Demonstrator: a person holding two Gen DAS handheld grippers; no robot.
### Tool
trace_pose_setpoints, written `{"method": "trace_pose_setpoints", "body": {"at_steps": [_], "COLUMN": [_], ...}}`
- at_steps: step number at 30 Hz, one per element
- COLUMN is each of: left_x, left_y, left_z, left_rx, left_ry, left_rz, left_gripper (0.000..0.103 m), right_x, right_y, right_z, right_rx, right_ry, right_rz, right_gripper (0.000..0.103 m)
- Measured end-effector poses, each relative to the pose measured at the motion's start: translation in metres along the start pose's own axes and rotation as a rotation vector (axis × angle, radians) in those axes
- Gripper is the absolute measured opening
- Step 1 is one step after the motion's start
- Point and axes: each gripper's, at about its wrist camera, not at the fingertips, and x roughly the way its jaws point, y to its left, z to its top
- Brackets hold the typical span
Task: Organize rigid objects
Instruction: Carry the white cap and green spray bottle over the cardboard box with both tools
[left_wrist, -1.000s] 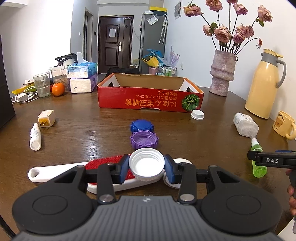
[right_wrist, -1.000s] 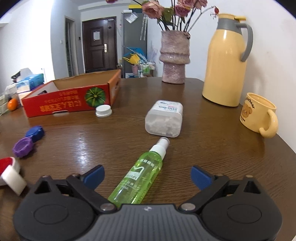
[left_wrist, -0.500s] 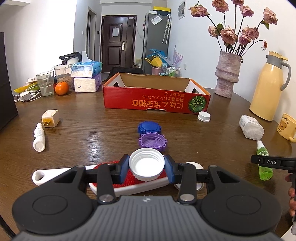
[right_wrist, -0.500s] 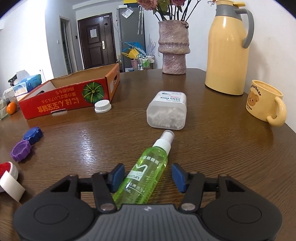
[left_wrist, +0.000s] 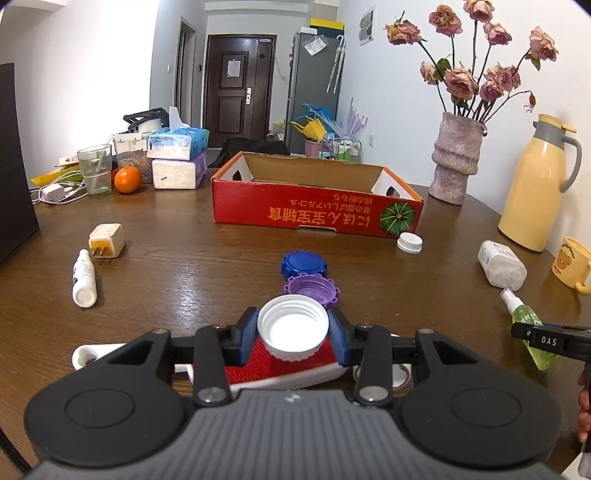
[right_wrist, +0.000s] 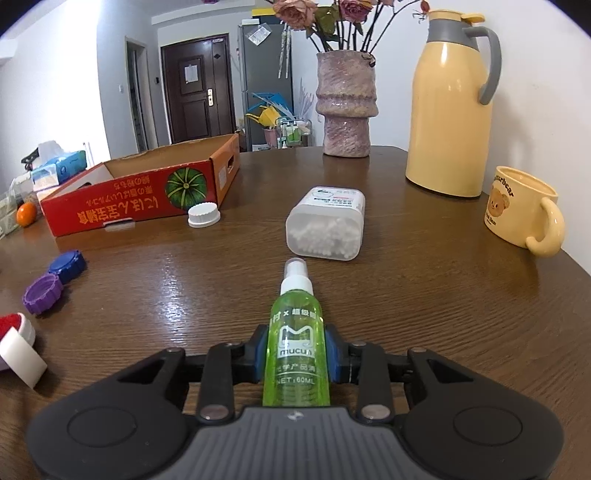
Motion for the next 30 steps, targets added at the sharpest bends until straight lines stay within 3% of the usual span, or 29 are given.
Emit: {"method": "trace_pose_setpoints", "body": {"at_steps": [9,30], "left_x": [-0.005,0.011], "left_y": [0.005,0.008], "left_z": [0.011,0.058], "left_rx": [-0.01,-0.01], "left_ry": [-0.021,-0.077], "left_rz": [-0.002,-0.002], "left_gripper": [0.041,0.041], "right_x": [-0.018,-0.03], "right_y": [0.009,0.071], "right_z": [0.005,0.057], "right_rx": [0.01,-0.067], "right_ry": [-0.064,-0.177], "right_rz": [0.035,0.186], "right_gripper": [0.03,0.03]}}
